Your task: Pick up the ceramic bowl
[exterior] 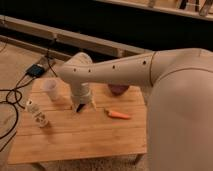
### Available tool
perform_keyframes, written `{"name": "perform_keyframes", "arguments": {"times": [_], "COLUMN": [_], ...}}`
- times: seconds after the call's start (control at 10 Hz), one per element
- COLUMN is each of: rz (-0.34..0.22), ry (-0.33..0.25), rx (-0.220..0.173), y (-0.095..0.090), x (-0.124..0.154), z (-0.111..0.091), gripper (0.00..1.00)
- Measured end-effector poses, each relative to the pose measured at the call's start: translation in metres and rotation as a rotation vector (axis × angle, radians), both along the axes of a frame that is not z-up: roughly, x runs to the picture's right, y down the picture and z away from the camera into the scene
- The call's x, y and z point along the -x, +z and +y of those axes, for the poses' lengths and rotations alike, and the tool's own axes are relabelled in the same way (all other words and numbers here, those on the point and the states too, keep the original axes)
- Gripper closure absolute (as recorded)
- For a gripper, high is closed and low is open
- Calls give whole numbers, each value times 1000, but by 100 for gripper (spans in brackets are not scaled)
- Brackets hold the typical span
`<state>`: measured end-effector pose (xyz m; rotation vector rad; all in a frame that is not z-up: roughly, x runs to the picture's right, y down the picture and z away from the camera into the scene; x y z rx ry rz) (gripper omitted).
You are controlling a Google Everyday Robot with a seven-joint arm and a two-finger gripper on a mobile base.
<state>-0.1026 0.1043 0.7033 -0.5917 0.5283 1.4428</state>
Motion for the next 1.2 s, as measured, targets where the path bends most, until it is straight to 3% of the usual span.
{"name": "perform_keyframes", "arguments": {"times": [0.4, 0.7, 1.2], "rz": [3, 38, 9], "ry": [-2, -22, -22], "rx": [1, 14, -15], "y": [0, 12, 44], "x": [-1, -27, -66], "z": [0, -3, -43], "gripper": [35, 35, 35]}}
